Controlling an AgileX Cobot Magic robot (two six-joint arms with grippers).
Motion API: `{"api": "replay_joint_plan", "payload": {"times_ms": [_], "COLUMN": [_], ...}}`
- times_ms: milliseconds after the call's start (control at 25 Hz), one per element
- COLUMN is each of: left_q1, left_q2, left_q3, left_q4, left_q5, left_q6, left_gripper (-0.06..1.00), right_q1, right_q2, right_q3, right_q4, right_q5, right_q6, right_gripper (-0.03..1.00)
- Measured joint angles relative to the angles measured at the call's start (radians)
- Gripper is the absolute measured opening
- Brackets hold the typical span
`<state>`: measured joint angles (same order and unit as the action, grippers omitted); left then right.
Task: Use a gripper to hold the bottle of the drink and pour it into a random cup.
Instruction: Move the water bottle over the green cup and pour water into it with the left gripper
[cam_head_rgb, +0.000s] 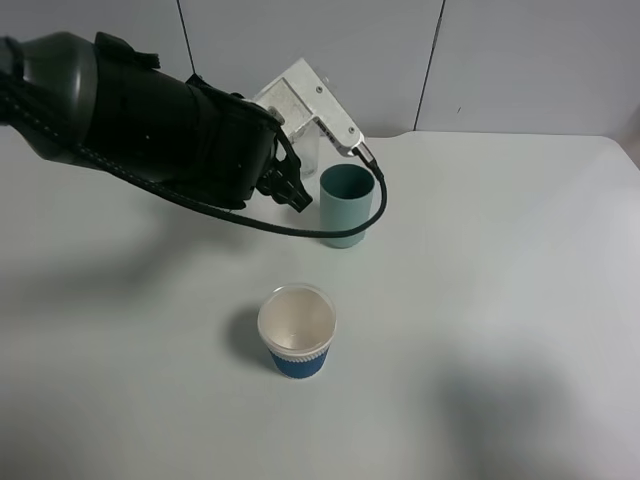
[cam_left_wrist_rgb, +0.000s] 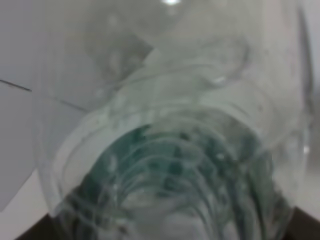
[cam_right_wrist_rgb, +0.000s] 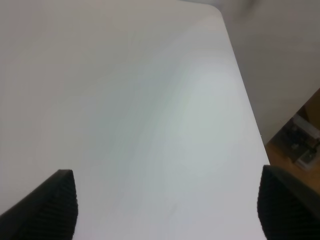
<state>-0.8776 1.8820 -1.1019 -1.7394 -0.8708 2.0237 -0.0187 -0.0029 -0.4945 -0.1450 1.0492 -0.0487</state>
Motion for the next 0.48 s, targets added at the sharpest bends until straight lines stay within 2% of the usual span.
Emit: {"api": "replay_joint_plan", "payload": {"times_ms": [240, 480], "left_q1": [-0.007, -0.01], "left_q2": [0.031, 0.032], "left_q3": [-0.023, -0.035], "left_q4": [-0.012, -0.012], "left_q5": [-0.021, -0.021], "left_q6": [0.11, 0.172], "left_gripper": [0.52, 0.52], "right_q1": [0.0, 0.0], "right_q2": [0.0, 0.0], "right_q3": [0.0, 0.0], "right_q4": [0.0, 0.0], "right_q5": [0.0, 0.0], "right_q6": [0.0, 0.0], "right_gripper": [0.74, 0.74]}}
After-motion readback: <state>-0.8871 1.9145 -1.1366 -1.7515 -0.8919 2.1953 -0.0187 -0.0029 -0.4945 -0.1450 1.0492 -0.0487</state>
